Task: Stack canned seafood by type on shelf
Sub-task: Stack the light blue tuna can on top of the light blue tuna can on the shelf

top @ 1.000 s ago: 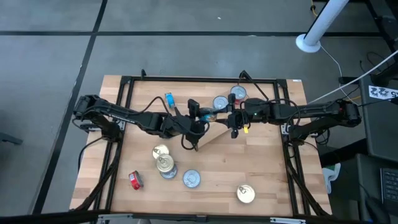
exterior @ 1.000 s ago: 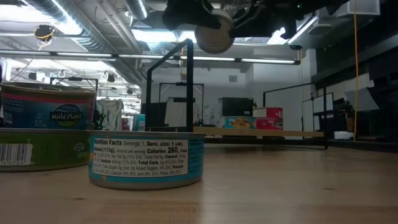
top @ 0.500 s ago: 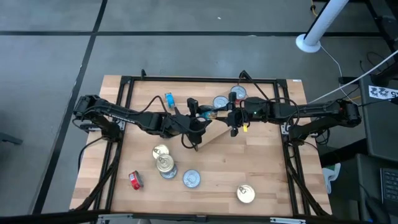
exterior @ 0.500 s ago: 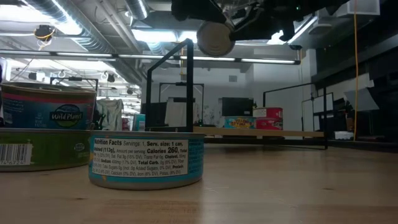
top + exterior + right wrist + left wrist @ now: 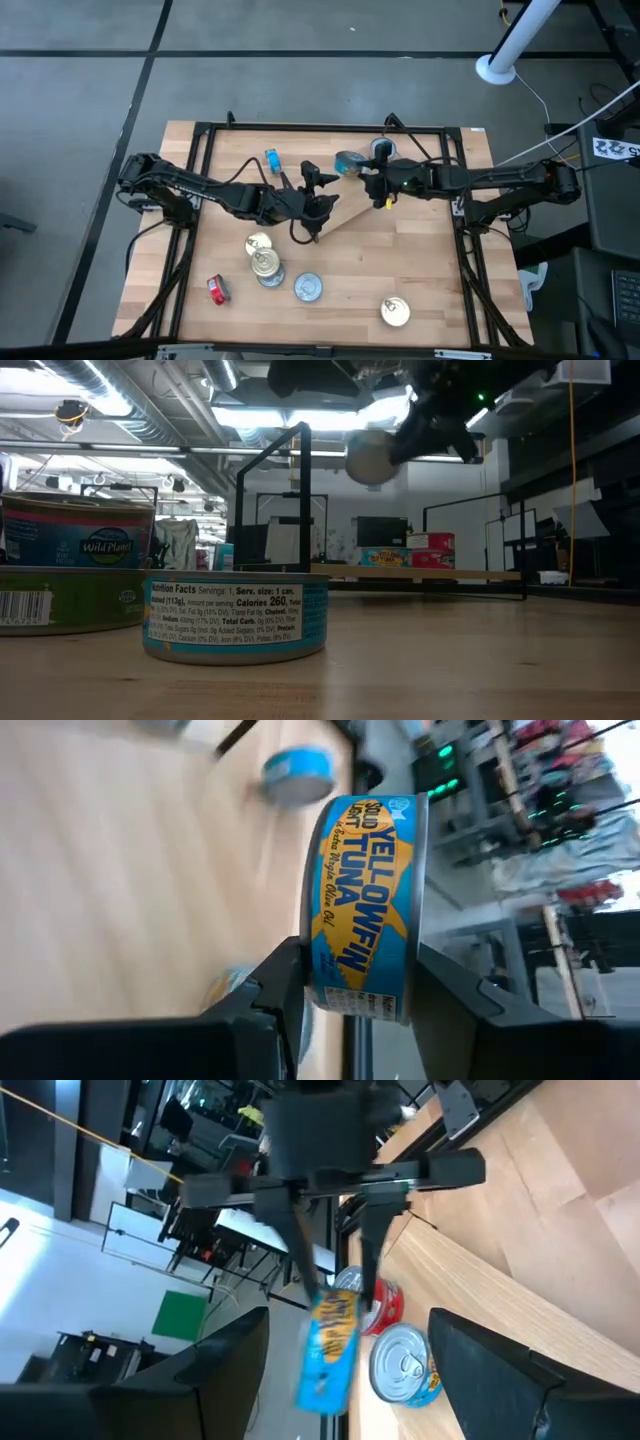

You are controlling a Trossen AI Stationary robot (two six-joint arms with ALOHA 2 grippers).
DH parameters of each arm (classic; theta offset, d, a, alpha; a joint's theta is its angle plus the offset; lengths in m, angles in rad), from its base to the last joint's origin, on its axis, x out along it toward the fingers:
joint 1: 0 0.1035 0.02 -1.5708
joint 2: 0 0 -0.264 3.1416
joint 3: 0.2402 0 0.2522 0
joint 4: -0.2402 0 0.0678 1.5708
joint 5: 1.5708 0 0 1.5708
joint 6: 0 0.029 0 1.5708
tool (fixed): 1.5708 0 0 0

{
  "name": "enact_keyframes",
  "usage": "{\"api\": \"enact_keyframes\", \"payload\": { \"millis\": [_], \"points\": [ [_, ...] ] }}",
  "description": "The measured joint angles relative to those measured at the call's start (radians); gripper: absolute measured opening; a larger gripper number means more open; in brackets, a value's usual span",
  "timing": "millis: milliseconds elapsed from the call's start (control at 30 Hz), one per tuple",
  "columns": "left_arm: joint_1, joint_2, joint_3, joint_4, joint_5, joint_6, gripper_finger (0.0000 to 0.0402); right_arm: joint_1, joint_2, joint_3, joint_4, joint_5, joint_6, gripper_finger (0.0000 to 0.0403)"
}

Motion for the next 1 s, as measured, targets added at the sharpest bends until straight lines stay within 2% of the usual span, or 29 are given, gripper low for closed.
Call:
{"api": "enact_keyframes", "payload": {
  "millis": [233, 633, 1000],
  "points": [
    [0.000, 0.000, 0.000, -0.001, 0.000, -0.008, 0.0268, -0.019, 0.046, 0.000, -0.116, 0.037, -0.017, 0.0133],
    [0.000, 0.000, 0.000, -0.003, 0.000, -0.010, 0.0267, -0.143, 0.188, 0.000, -0.112, 0.041, -0.052, 0.0133],
    [0.000, 0.000, 0.000, -0.004, 0.000, -0.010, 0.0267, -0.176, 0.223, 0.002, -0.101, 0.042, -0.072, 0.0133]
  ]
}}
